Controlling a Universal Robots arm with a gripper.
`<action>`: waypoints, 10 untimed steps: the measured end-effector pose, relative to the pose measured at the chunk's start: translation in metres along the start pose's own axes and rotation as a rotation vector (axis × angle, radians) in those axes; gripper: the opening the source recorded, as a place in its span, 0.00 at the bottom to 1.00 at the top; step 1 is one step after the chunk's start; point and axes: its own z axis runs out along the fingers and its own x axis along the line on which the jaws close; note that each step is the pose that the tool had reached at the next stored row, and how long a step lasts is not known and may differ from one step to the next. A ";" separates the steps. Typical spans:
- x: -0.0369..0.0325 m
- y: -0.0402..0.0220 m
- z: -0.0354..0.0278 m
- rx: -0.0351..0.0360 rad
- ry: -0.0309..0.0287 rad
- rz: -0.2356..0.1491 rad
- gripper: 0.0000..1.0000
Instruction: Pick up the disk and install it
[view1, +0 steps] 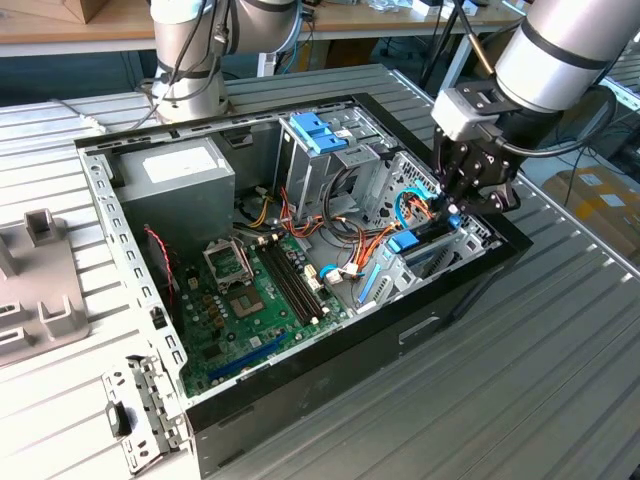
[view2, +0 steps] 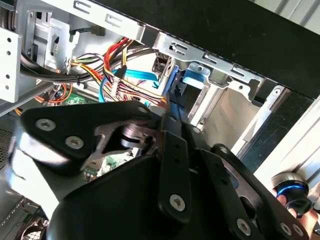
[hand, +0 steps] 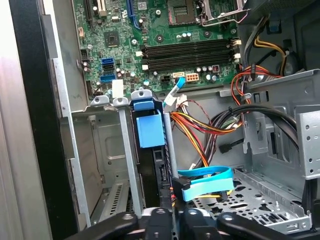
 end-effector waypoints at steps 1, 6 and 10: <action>-0.0001 0.0000 -0.0001 0.0000 0.0002 0.000 0.11; 0.0008 -0.0016 0.0031 -0.0020 0.0000 0.000 0.11; 0.0010 -0.0022 0.0068 -0.0030 0.0007 0.000 0.11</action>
